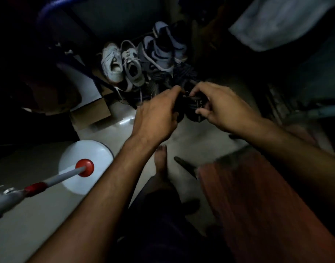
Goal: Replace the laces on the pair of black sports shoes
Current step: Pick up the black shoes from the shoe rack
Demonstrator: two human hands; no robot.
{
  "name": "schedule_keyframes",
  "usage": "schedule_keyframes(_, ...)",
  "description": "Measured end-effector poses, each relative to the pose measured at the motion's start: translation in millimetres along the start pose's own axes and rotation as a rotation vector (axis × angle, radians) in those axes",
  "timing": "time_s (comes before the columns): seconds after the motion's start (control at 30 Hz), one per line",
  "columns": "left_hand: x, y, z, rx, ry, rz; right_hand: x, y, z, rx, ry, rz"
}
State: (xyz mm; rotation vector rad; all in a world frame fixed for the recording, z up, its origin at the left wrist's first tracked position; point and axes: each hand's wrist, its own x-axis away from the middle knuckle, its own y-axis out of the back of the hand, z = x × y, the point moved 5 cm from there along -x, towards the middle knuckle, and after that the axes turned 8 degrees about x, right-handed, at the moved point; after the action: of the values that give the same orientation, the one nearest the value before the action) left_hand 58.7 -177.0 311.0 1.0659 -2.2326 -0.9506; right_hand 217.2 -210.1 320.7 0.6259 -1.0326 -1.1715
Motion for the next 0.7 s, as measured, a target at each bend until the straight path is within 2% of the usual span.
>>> schedule_keyframes(0.13,53,1,-103,-0.017,-0.181,0.139,134,41,-14,-0.074,-0.128,-0.127)
schedule_keyframes(0.3,111,-27,-222,-0.066,-0.417,0.203,290,60,-41,-0.206,-0.373,-0.268)
schedule_keyframes(0.47,165,-98,-296,-0.117,-0.606,0.325,418,27,-76,-0.29,-0.594,-0.39)
schedule_keyframes(0.7,225,-184,-348,-0.152,-0.74,0.515,529,-34,-101,-0.394,-0.796,-0.447)
